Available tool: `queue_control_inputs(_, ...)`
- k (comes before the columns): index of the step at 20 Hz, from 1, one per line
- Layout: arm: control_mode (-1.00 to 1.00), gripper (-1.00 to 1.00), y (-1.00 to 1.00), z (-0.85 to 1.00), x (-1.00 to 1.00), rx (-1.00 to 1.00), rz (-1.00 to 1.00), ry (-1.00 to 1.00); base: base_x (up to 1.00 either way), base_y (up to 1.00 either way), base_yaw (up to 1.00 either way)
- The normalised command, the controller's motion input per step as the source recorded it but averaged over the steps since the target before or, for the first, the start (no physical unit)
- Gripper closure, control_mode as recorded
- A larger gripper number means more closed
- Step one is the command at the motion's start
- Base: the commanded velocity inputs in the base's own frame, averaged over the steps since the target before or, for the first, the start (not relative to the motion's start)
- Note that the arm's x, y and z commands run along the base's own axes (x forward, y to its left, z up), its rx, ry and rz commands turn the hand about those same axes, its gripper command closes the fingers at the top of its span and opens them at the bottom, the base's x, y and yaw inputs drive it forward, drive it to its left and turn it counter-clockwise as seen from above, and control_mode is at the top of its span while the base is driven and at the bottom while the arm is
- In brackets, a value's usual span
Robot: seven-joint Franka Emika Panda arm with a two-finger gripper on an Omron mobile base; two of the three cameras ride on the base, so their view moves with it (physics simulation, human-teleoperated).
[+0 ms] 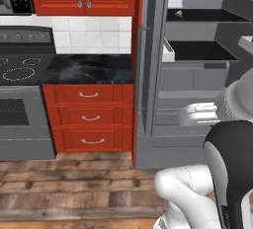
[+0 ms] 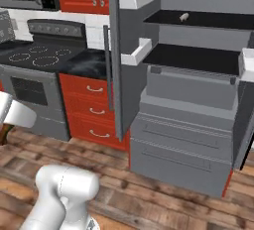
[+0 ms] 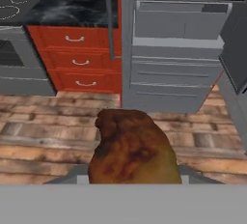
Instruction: Gather the potato and mushroom from the fridge and place them on a tray on the dining counter. Then gather the fish and chicken drumstick from the fridge and place them on the other tray.
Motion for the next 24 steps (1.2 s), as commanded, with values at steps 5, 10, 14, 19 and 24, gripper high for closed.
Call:
queue_control_inputs(5,1.00,1.00,0.00,0.00,0.00,0.00,0.00,0.00,-0.17,0.79,0.34)
queue_control_inputs(10,1.00,1.00,0.00,0.00,0.00,0.00,0.00,0.00,0.19,0.75,0.29)
queue_control_inputs(14,1.00,1.00,0.00,0.00,0.00,0.00,0.00,0.00,0.44,0.70,0.26)
queue_control_inputs(19,1.00,1.00,0.00,0.00,0.00,0.00,0.00,0.00,0.48,0.69,0.26)
queue_control_inputs(24,1.00,1.00,0.00,0.00,0.00,0.00,0.00,0.00,0.55,0.68,0.27)
